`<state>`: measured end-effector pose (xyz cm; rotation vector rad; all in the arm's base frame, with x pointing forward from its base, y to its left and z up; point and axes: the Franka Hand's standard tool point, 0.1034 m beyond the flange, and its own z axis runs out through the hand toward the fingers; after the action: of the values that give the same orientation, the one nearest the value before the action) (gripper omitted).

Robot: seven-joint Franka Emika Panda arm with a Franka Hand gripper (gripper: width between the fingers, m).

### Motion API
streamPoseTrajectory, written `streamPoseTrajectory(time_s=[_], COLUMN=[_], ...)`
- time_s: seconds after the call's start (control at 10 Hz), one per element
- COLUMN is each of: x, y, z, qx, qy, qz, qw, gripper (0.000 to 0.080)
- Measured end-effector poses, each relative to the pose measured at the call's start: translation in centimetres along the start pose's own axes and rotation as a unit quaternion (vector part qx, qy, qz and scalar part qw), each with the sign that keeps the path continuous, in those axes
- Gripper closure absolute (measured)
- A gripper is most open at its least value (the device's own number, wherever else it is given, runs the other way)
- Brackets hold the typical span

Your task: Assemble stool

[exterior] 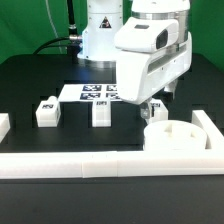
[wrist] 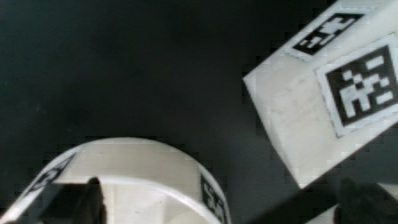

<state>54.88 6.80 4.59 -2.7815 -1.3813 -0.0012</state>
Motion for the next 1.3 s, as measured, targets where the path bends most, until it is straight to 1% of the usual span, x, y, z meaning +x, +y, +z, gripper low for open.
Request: streamPoseTrajectory(time_s=[0.2, 0.3, 0.4, 0.5, 0.6, 0.7, 0.8, 1.0, 1.1, 1.2, 1.3], x=[0.0, 0.0, -0.3, -0.3, -0.4, -0.4, -0.3, -0.1, 0.0, 0.1, -0.2], y=[0.0, 0.0, -0.1, -0.4, -0.8, -0.8, -0.9, -1.2, -1.3, -1.4, -1.3], z=[0.0, 0.0, 0.0, 0.2, 0.4, 0.5, 0.5, 0.5, 0.5, 0.6, 0.6], qx=[0.000, 0.000, 0.001, 0.002, 0.007, 0.011, 0.013, 0.021, 0.026, 0.031, 0.035], qy=[0.000, 0.000, 0.000, 0.003, 0.002, 0.004, 0.004, 0.007, 0.008, 0.008, 0.004], qz=[0.010, 0.048, 0.111, 0.193, 0.246, 0.261, 0.285, 0.366, 0.408, 0.454, 0.497], qw=[1.000, 0.999, 0.994, 0.981, 0.969, 0.965, 0.958, 0.930, 0.913, 0.890, 0.867], gripper=[0.0150, 0.0150, 0.0150, 0.0150, 0.0150, 0.0150, 0.0150, 0.0150, 0.0150, 0.0150, 0.0150])
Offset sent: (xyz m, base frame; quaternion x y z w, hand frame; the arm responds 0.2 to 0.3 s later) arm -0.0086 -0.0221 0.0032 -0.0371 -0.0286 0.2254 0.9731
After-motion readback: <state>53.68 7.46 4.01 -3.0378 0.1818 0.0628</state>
